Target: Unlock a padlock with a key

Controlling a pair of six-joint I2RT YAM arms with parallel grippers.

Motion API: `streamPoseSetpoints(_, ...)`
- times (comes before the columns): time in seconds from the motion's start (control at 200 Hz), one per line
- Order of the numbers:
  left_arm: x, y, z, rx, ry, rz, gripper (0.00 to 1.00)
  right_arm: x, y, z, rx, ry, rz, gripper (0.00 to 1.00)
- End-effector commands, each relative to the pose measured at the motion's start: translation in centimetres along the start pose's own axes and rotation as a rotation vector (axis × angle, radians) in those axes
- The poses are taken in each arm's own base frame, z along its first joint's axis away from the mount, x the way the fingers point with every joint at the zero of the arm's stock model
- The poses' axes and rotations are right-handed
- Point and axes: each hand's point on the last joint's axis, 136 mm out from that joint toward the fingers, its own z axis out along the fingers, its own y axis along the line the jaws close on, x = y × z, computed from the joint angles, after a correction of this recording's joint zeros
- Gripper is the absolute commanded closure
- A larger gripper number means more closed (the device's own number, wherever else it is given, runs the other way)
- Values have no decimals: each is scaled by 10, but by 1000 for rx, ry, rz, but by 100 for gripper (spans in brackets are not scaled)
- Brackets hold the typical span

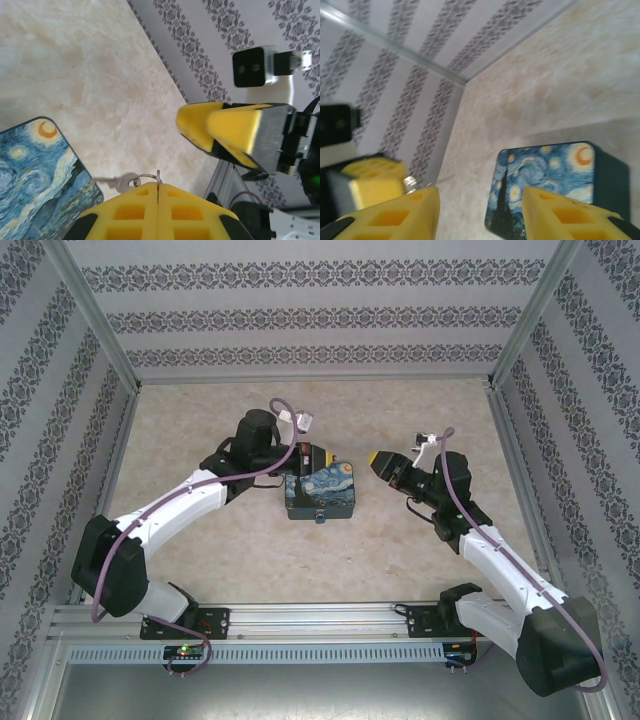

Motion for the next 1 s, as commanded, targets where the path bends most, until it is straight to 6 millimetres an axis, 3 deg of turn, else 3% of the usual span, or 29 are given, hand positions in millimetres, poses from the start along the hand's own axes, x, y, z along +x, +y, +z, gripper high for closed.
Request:
streamPoseSetpoints(0.0, 9, -15, -2, 98, 96, 72, 100, 6, 25, -3, -150, 40, -104, 54)
streamPoseSetpoints(0.605, 7, -19, 7, 158, 104, 70, 100, 32, 54, 30, -251, 154, -137, 62)
streamPoseSetpoints(0.994, -1, -23, 8, 176, 84, 70, 100, 32, 56, 39, -268, 152, -116, 65)
